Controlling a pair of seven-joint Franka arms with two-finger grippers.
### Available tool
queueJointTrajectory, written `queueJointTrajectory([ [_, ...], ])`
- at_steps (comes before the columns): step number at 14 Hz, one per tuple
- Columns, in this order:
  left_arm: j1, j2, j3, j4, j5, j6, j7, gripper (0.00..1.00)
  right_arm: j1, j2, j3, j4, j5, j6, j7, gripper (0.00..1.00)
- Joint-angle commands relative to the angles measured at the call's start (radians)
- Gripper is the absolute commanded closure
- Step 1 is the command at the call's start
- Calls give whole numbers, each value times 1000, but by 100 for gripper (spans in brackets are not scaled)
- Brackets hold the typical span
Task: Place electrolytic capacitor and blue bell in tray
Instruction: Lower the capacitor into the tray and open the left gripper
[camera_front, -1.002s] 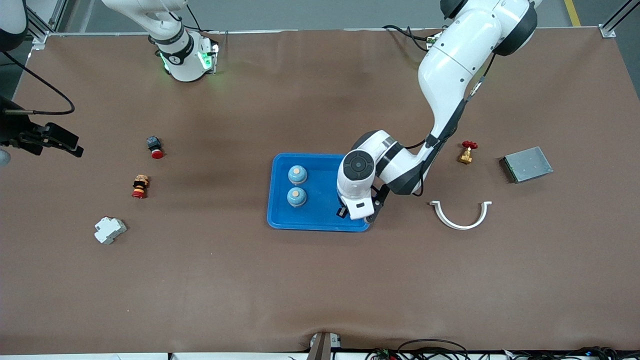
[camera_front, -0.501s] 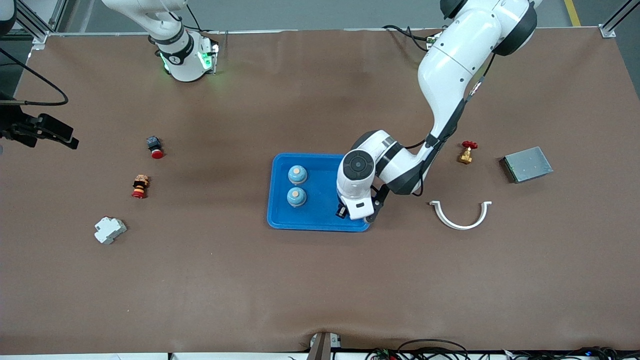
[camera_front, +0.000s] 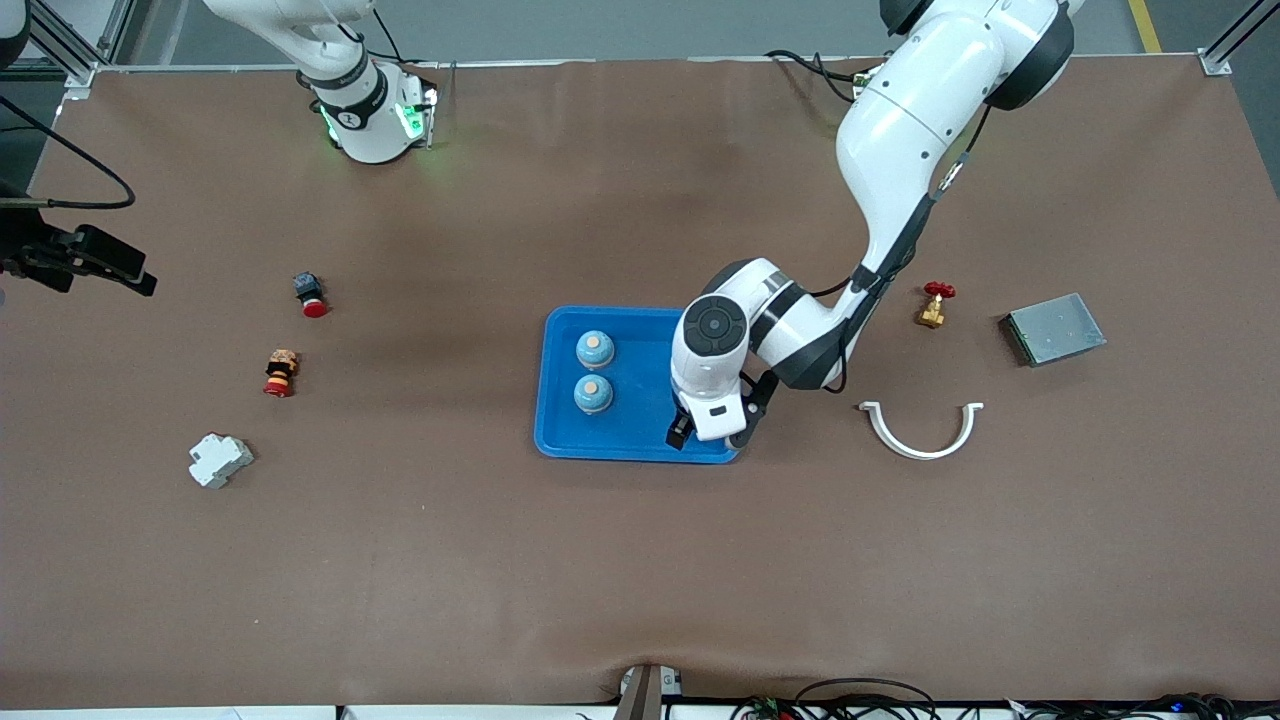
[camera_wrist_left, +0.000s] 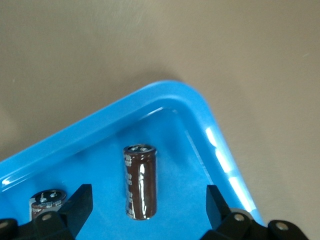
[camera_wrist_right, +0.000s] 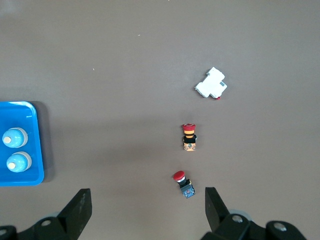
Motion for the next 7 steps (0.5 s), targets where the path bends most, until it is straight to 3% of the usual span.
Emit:
queueJointTrajectory([
  [1, 1, -58, 11, -11, 20, -77, 51, 0, -4, 4, 1, 17, 18, -16, -2, 0],
  [7, 125, -205, -18, -69, -29, -255, 296, 0, -4, 4, 1, 34, 16, -45, -2, 0],
])
